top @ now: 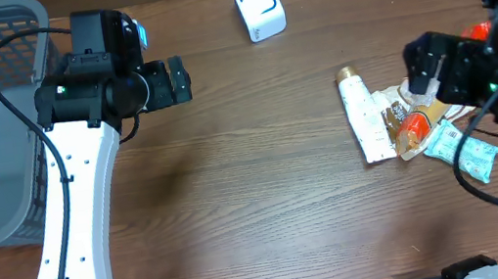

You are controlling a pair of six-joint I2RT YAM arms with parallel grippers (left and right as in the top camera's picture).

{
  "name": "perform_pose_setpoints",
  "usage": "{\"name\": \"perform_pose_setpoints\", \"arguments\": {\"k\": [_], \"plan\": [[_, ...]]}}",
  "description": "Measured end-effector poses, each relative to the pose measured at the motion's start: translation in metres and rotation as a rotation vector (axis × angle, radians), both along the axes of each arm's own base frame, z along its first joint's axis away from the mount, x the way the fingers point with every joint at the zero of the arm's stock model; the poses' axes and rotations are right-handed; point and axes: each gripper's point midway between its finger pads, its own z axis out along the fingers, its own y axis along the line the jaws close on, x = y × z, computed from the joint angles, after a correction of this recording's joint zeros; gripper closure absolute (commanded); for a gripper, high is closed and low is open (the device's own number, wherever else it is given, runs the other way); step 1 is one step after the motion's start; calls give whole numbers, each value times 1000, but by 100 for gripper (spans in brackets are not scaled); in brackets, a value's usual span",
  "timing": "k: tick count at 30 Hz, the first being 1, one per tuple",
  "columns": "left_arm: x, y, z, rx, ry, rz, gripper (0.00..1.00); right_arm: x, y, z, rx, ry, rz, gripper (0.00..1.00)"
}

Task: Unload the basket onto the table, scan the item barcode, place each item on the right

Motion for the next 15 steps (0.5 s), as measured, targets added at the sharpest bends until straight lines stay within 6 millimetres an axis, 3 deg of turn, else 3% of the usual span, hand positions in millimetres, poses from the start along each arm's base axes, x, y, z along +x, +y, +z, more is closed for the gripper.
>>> {"name": "perform_pose_setpoints", "arguments": {"k": [4, 10, 15], "plan": [[0, 0, 0, 0, 0, 0, 0, -10, -18, 11, 9, -108, -61, 0], [0, 0, 0, 0, 0, 0, 0, -17, -25, 21, 12, -365, -33, 0], [0, 0, 0, 0, -1, 0, 0, -12, -32, -16, 4, -471, -31, 0]]}}
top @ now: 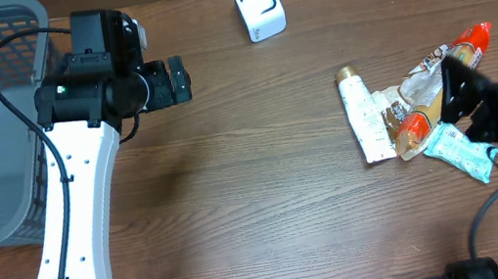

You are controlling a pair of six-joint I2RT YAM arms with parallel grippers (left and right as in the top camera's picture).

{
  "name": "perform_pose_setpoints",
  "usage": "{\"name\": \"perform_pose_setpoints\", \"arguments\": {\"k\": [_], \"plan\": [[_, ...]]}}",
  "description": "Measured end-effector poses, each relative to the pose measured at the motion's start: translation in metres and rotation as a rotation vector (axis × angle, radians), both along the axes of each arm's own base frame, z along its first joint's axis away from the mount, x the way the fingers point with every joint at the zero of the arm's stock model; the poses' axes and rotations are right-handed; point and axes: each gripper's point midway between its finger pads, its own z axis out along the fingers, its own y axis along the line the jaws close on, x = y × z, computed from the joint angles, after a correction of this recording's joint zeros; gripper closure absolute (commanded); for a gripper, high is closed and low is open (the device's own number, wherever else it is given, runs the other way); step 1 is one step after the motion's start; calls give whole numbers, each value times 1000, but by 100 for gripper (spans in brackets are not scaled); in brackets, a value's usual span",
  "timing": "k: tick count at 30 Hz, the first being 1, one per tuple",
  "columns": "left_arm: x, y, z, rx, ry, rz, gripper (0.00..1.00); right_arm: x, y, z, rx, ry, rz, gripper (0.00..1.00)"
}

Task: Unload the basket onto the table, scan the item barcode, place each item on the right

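A heap of items lies at the right: a white tube, a brown pouch with a red cap, a second red-capped pouch and a teal packet. The white barcode scanner stands at the far edge of the table. My right gripper hovers over the right side of the heap, apparently open and holding nothing. At the upper left, my left gripper points right, far from the items, and looks shut and empty.
A grey mesh basket fills the far left. The wooden table stretches bare between the left arm and the heap. The right arm's cables run off the lower right edge.
My right arm has shifted right and toward the near edge, so its gripper now sits lower over the heap. The long red-capped pouch is uncovered. The left arm has not moved.
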Motion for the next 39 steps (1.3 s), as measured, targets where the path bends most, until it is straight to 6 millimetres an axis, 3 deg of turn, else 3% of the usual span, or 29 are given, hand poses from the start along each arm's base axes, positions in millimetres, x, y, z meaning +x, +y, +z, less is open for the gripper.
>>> {"name": "perform_pose_setpoints", "arguments": {"k": [7, 15, 24, 28, 39], "plan": [[0, 0, 0, 0, 0, 0, 0, 17, -1, -73, -7, -150, 19, 0], [0, 0, 0, 0, 1, 0, 0, 0, 2, -117, -17, -311, 34, 0], [0, 0, 0, 0, 0, 0, 0, -12, -2, -166, -21, -329, -1, 0], [0, 0, 0, 0, 0, 0, 0, -13, -1, -200, -21, -237, -4, 0], [0, 0, 0, 0, 0, 0, 0, -14, -1, -198, -22, -248, -7, 0]]}}
